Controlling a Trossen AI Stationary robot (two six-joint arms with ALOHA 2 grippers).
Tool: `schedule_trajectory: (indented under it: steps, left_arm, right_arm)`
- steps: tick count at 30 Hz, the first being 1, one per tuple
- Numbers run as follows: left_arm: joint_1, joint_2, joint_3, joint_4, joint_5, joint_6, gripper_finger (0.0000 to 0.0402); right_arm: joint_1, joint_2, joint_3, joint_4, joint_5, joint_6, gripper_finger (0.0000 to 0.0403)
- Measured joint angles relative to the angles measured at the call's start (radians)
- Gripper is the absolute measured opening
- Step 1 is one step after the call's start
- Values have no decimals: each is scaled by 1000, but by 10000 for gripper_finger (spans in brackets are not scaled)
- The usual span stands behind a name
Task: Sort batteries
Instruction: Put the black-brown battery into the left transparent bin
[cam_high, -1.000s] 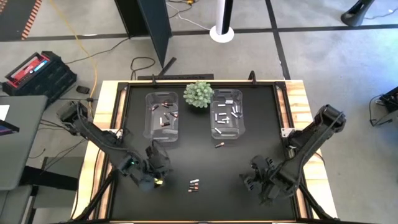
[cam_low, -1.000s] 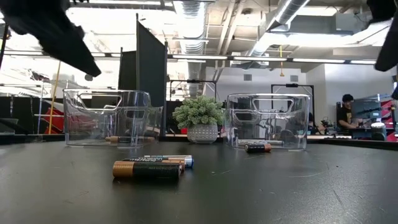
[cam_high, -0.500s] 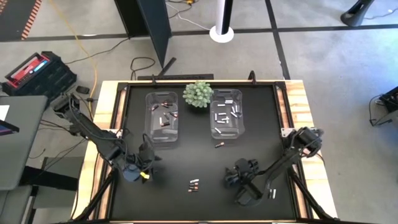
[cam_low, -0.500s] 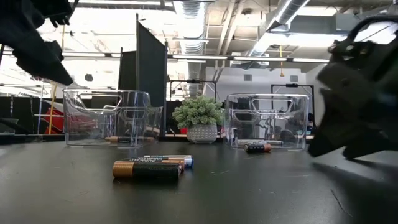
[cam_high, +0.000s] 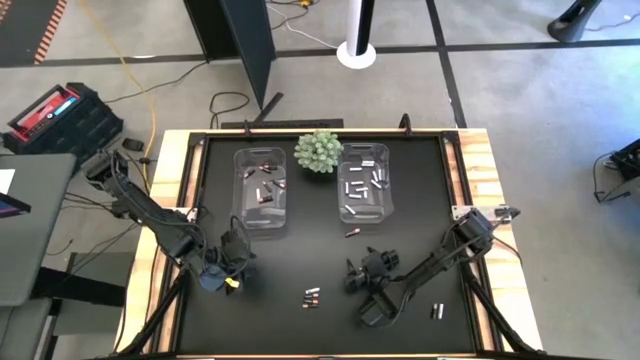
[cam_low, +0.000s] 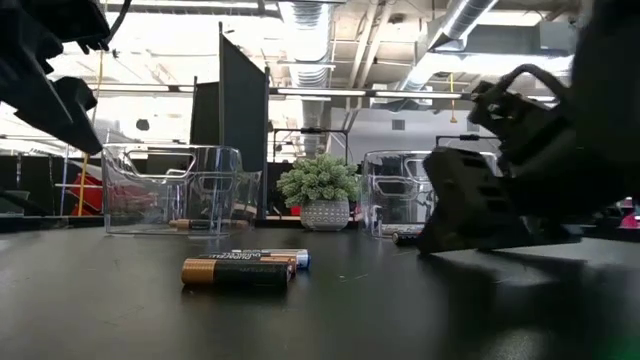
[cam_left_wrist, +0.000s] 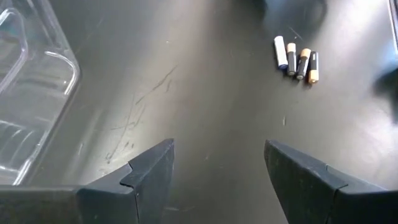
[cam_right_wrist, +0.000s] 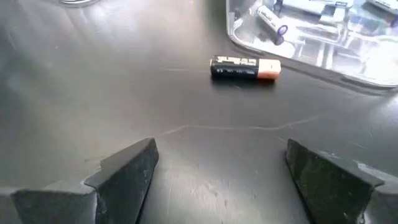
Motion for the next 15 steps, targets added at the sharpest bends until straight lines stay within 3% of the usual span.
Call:
schedule_trajectory:
  steps: [15]
  left_arm:
    - [8,0,0,-25,0,-15,245]
  right_arm:
    - [-154,1,0,50,10,-124,384]
